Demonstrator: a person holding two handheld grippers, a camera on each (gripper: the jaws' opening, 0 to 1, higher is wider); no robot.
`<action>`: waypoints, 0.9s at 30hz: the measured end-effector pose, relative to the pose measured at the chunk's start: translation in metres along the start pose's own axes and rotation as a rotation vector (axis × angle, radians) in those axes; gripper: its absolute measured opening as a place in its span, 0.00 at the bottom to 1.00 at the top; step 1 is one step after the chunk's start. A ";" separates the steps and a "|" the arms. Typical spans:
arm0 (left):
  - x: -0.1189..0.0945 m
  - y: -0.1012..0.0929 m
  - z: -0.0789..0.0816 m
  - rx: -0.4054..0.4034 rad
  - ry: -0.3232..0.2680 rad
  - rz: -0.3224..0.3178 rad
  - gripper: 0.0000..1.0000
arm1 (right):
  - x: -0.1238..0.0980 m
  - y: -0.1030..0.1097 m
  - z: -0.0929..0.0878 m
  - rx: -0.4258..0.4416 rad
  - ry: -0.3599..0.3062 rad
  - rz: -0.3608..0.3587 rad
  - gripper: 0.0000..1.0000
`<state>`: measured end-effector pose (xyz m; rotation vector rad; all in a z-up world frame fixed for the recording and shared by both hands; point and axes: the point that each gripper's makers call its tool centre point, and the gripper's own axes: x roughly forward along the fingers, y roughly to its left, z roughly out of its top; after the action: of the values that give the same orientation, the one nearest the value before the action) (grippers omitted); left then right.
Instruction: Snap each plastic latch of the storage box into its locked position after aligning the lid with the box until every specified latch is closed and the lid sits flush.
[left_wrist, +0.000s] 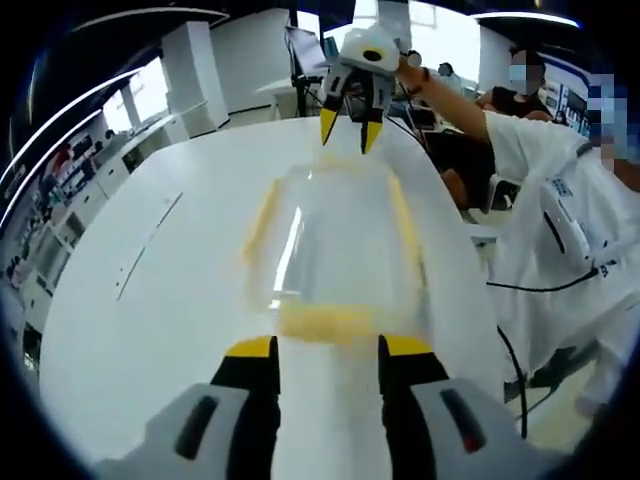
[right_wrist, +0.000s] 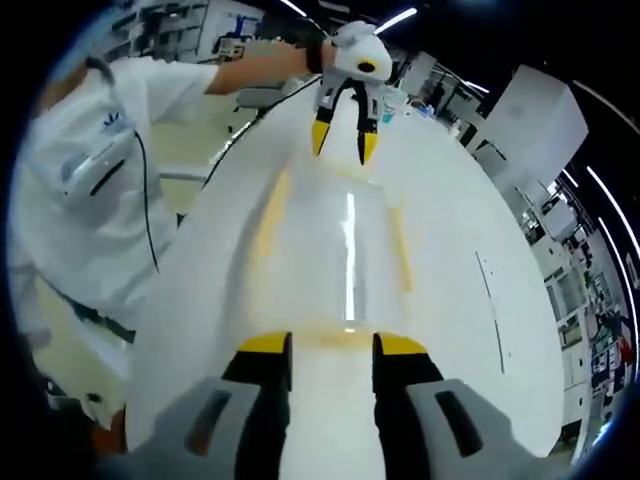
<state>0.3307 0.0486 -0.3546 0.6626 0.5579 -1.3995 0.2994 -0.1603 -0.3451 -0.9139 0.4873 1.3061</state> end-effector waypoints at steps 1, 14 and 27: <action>-0.003 -0.001 0.010 0.005 -0.018 -0.007 0.36 | 0.001 0.000 0.006 -0.009 -0.009 0.012 0.29; 0.039 -0.001 0.049 0.059 0.183 -0.068 0.13 | 0.041 -0.017 0.029 -0.034 0.143 0.166 0.28; 0.043 0.001 0.032 0.116 0.444 -0.008 0.00 | 0.044 -0.017 0.019 -0.078 0.445 0.266 0.00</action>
<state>0.3352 -0.0049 -0.3625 1.0778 0.8319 -1.3025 0.3226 -0.1184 -0.3626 -1.2444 0.9342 1.3674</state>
